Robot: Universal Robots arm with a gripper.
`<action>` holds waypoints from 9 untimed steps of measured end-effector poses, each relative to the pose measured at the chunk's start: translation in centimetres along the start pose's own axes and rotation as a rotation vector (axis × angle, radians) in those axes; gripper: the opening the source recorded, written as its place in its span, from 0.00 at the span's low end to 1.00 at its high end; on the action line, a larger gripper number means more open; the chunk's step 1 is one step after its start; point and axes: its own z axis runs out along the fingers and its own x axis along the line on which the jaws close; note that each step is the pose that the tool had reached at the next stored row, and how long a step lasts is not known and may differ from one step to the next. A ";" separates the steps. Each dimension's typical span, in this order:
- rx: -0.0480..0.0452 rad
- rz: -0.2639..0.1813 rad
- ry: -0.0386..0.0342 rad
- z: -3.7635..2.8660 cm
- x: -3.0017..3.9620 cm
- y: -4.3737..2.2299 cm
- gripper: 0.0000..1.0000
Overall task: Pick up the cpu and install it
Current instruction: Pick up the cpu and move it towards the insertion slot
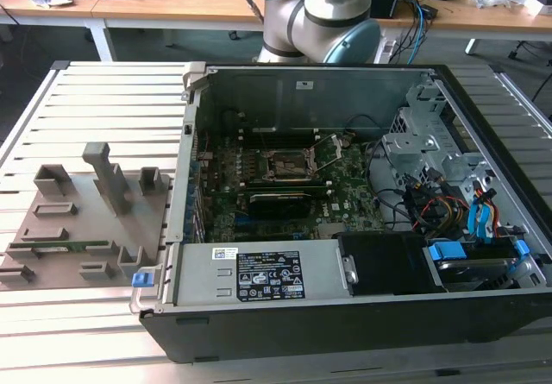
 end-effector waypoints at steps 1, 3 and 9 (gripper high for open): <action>0.0016 0.000 0.0002 0.02 -0.98 0.01 0.55; 0.0048 0.000 0.0002 0.07 -2.69 0.07 0.55; 0.0157 0.000 0.0009 0.14 -6.05 0.33 0.55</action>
